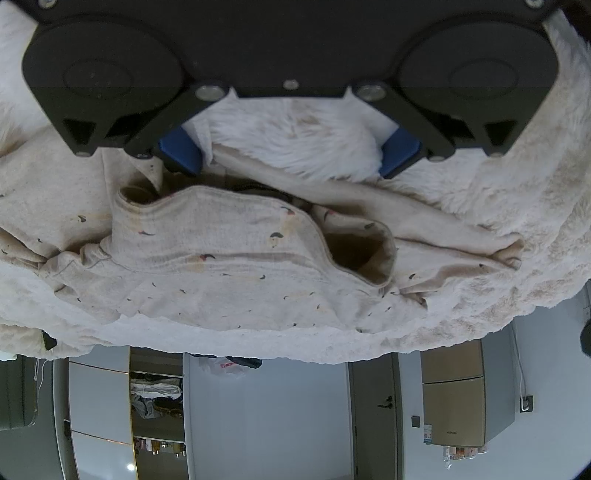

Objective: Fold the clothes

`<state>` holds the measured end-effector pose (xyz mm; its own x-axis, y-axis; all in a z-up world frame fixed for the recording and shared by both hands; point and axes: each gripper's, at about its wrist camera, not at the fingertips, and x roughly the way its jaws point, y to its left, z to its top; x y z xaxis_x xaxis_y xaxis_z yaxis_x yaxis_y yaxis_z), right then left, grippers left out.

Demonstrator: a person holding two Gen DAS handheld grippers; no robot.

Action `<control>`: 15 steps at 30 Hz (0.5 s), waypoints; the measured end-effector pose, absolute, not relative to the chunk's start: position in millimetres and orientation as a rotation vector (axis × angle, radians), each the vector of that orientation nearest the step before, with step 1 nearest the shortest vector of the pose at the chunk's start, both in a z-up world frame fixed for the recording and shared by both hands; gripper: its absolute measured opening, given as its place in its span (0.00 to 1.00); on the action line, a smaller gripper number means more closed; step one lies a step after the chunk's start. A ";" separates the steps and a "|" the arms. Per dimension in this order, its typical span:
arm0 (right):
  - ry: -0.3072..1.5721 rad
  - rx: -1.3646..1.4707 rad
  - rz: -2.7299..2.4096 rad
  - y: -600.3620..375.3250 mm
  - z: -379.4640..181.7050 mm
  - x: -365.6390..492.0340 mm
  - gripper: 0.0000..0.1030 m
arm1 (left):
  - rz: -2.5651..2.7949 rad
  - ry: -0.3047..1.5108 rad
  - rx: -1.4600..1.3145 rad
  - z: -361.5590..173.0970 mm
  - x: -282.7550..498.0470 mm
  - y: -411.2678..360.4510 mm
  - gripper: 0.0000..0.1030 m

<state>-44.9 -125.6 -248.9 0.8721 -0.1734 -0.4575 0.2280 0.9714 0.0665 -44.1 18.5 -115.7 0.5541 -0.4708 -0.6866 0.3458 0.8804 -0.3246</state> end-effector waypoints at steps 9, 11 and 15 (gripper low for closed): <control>0.464 0.121 -0.210 -125.3 -248.9 -45.2 1.00 | -0.485 0.877 -0.130 -120.0 -44.3 15.2 1.00; 0.464 0.121 -0.210 -125.4 -248.9 -45.3 1.00 | -0.489 0.879 -0.126 -120.3 -44.5 14.3 1.00; 0.463 0.121 -0.210 -125.3 -249.1 -45.7 1.00 | -0.494 0.879 -0.126 -120.4 -45.8 14.8 1.00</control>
